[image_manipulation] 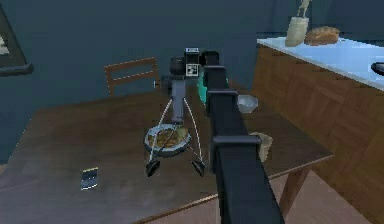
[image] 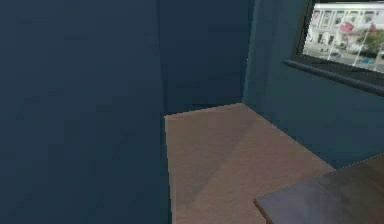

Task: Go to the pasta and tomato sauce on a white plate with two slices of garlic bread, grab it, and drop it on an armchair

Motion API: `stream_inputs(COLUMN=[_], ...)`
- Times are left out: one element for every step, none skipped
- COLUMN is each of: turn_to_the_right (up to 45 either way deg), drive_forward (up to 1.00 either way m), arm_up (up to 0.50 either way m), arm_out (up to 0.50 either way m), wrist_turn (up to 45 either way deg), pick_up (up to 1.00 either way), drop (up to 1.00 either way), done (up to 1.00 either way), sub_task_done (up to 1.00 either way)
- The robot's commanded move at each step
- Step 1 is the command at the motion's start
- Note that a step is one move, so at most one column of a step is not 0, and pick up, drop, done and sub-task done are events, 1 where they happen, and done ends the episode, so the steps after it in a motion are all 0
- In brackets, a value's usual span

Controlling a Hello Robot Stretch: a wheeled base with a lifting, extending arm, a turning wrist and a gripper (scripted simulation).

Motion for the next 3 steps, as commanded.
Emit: stream_inputs(turn_to_the_right=[0.0,0.0,0.0], drive_forward=[0.00,0.00,0.00], arm_up=[0.00,0.00,0.00], arm_out=[0.00,0.00,0.00], wrist_turn=[45.0,45.0,45.0], pick_up=[0.00,0.00,0.00], drop=[0.00,0.00,0.00], done=[0.00,0.00,0.00], sub_task_done=[0.00,0.00,0.00])
